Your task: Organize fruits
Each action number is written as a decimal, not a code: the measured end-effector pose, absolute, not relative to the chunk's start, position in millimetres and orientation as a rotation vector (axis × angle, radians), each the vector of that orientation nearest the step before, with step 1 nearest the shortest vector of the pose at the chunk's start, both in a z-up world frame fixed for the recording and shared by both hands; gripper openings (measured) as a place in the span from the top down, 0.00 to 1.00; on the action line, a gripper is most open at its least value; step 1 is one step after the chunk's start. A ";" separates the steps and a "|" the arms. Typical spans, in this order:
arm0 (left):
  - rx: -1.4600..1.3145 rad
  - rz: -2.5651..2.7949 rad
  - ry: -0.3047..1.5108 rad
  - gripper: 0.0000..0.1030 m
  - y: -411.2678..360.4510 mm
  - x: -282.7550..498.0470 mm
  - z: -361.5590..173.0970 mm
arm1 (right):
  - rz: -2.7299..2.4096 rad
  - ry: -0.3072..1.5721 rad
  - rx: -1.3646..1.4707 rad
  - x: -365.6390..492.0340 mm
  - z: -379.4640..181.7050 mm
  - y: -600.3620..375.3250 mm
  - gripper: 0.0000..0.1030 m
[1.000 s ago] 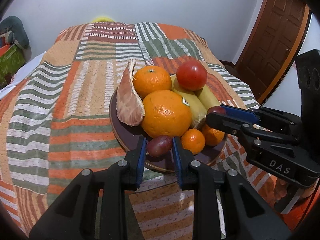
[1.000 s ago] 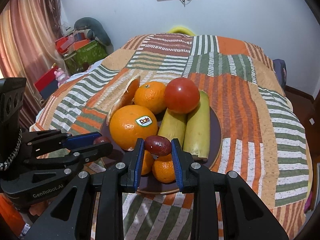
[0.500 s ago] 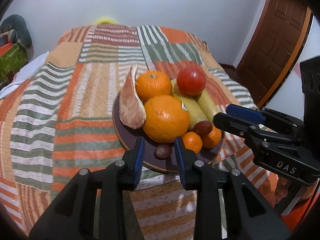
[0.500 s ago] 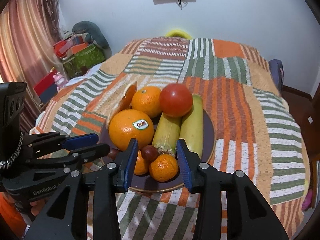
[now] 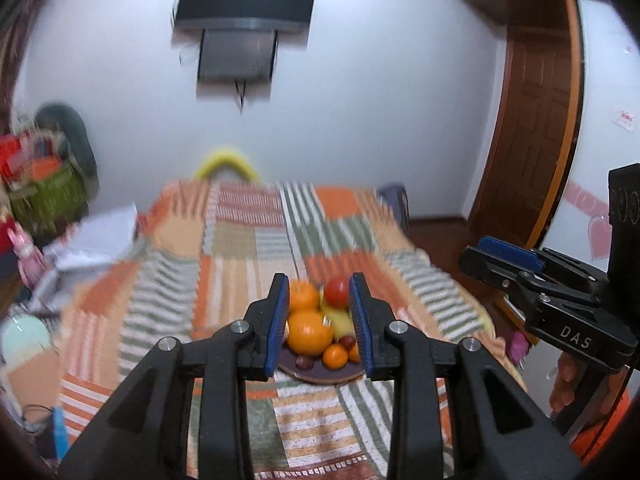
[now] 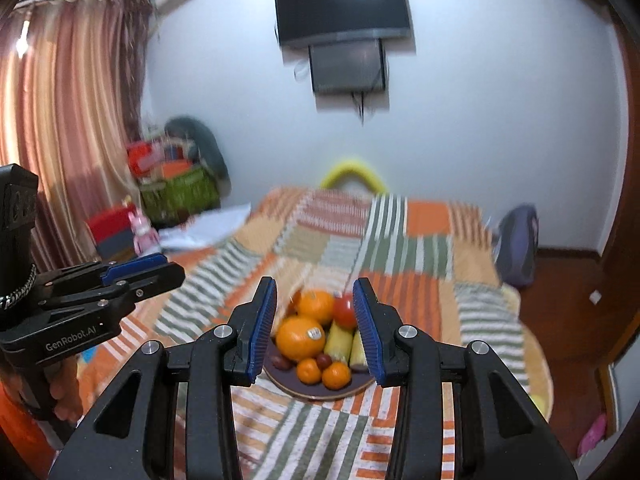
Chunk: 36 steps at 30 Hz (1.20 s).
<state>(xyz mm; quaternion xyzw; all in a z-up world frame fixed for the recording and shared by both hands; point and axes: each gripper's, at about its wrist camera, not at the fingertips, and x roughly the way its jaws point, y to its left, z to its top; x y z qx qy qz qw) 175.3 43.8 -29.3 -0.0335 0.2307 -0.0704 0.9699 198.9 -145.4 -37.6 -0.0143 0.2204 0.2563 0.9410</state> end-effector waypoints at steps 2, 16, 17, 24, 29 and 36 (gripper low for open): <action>-0.061 -0.136 0.408 0.70 40.6 153.1 -8.0 | 0.517 0.390 -0.024 177.9 -19.0 -149.8 0.65; -0.023 -0.097 0.228 0.39 25.6 53.7 43.6 | 0.493 0.198 0.050 103.0 20.3 -172.9 0.45; -0.023 -0.094 0.227 0.33 26.0 51.2 43.1 | 0.489 0.195 0.053 101.3 20.0 -172.9 0.41; -0.032 -0.090 0.243 0.16 26.8 42.7 38.1 | 0.435 0.159 0.045 91.4 17.2 -171.7 0.18; -0.029 -0.074 0.229 0.11 28.2 39.6 36.8 | 0.413 0.155 0.036 85.1 15.0 -171.1 0.05; -0.021 -0.052 0.214 0.03 24.7 37.1 34.6 | 0.403 0.154 0.031 78.0 8.9 -174.6 0.01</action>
